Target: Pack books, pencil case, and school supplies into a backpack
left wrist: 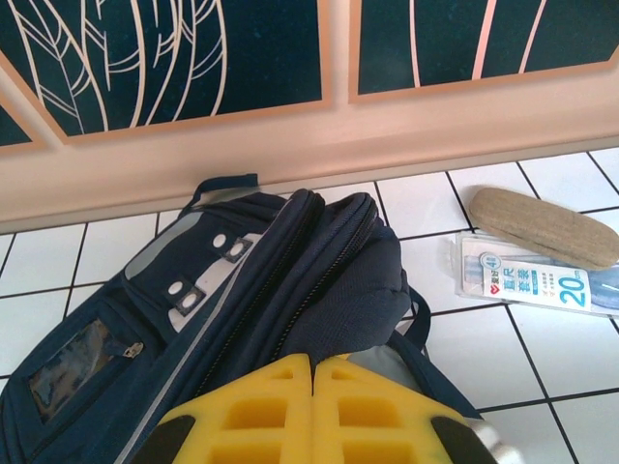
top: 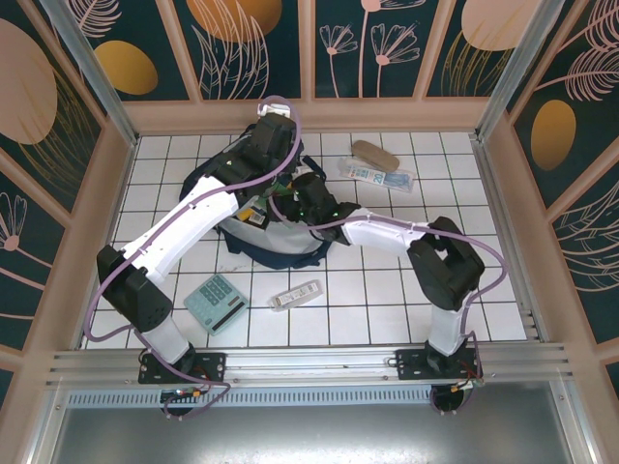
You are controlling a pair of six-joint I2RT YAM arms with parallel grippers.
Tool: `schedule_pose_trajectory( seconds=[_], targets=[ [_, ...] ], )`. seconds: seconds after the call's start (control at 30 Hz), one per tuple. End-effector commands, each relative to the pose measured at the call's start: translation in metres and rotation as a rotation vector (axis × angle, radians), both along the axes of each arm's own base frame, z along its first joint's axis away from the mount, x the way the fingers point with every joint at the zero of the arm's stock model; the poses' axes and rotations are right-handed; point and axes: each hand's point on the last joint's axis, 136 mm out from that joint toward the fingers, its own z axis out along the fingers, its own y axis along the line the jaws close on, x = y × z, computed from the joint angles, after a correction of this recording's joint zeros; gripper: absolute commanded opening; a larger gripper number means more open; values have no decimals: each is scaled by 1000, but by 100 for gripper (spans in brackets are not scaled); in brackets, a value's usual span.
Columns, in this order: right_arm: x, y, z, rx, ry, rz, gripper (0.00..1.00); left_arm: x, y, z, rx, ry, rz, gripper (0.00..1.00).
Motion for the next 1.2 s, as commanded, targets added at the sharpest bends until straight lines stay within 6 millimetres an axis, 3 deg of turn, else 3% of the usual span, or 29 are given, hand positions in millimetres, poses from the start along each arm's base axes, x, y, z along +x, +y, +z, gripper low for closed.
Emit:
schedule_pose_trajectory(
  seconds=[0.0,0.1,0.2,0.53,0.8,0.9,1.07,1.17],
  targets=[
    [-15,-10,-2,170,140,-20,85,0,-6,58,-134,-161,-2,0],
    [-25,-15,-13,274,232,-34,83,1,-6,55,-131,-157,-3,0],
    [-24,-14,-20,337,308,-51,76,1,-8,53,-131,-152,-8,0],
    [-8,-5,-59,271,441,-138,75,1,-9,52,-135,-148,-12,0],
    [-2,2,-64,254,466,-162,78,2,-12,47,-139,-139,-23,0],
    [3,16,-57,285,442,-123,78,1,-13,48,-144,-139,-27,0],
    [8,44,-13,358,318,-11,78,1,-13,48,-145,-138,-30,0],
    [15,54,2,352,266,7,78,1,-13,48,-146,-138,-33,0]
  ],
)
